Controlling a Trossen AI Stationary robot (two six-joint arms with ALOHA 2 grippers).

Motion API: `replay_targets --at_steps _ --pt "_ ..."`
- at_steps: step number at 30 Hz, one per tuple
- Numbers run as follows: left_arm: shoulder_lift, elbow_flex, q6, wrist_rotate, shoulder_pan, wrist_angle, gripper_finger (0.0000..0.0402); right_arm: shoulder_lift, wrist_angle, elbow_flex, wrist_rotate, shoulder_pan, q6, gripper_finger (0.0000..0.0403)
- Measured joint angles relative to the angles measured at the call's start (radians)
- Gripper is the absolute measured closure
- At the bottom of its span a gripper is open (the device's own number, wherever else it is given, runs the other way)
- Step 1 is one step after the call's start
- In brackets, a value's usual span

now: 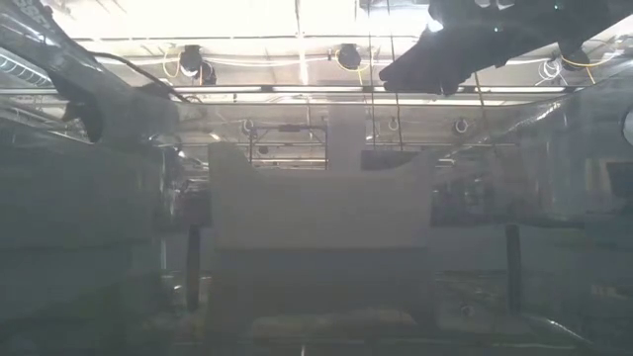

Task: Sort & place blocks by color
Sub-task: Put the top purple block into the black bin

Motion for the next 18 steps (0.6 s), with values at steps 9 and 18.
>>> replay_targets --at_steps 9,18 --pt "-0.134 0.0 -0.096 0.225 -0.059 0.344 0.0297 0.0 0.0 0.0 0.0 0.0 0.065 0.0188" --pt "-0.211 0.002 -0.137 0.282 -0.264 0.761 0.0297 0.0 0.0 0.0 -0.001 0.0 0.104 0.0188"
